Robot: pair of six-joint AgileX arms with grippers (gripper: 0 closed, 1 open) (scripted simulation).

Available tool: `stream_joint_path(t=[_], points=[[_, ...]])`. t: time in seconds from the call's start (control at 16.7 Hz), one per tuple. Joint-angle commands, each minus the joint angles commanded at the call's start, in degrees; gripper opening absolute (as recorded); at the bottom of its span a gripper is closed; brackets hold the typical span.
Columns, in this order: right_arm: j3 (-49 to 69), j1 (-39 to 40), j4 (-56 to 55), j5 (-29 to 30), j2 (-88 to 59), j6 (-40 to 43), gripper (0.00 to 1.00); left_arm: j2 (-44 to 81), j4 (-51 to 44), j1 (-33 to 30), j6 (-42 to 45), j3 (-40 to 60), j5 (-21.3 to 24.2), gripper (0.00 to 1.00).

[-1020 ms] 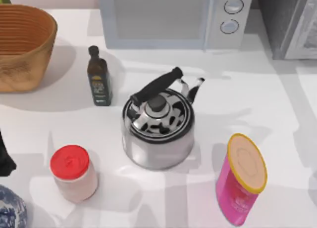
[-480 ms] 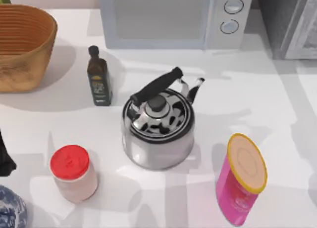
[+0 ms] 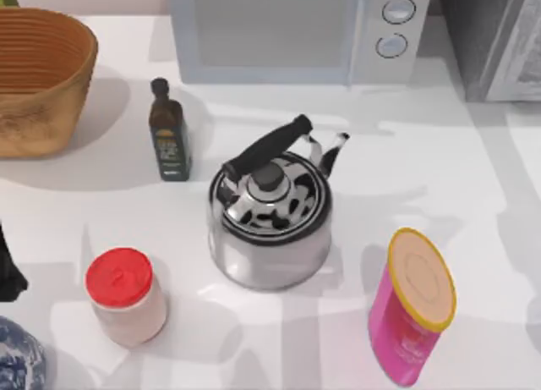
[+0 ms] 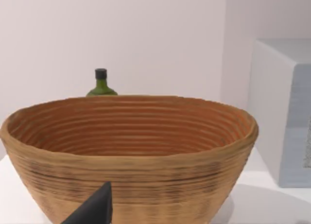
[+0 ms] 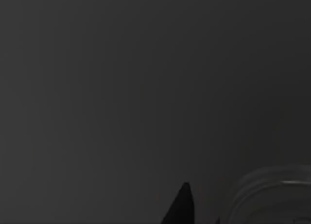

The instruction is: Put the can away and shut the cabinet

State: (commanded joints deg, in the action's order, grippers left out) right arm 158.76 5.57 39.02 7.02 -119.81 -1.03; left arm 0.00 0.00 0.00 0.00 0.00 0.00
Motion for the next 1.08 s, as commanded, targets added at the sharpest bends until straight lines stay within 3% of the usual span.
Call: stream_joint_path(t=[0.24, 0.3, 0.84, 1.08], points=[[0.0, 0.0, 0.0, 0.0, 0.0, 0.0, 0.98, 0.0, 0.0, 0.0, 0.0, 0.0, 0.0, 1.00], [0.0, 0.0, 0.0, 0.0, 0.0, 0.0, 1.00, 0.0, 0.0, 0.0, 0.0, 0.0, 0.0, 1.00], [0.0, 0.1, 0.0, 0.0, 0.0, 0.0, 1.00, 0.0, 0.0, 0.0, 0.0, 0.0, 0.0, 1.00], [-5.8, 0.3, -2.8, -1.4, 5.5, 0.5, 1.00, 0.0, 0.0, 0.0, 0.0, 0.0, 0.0, 1.00]])
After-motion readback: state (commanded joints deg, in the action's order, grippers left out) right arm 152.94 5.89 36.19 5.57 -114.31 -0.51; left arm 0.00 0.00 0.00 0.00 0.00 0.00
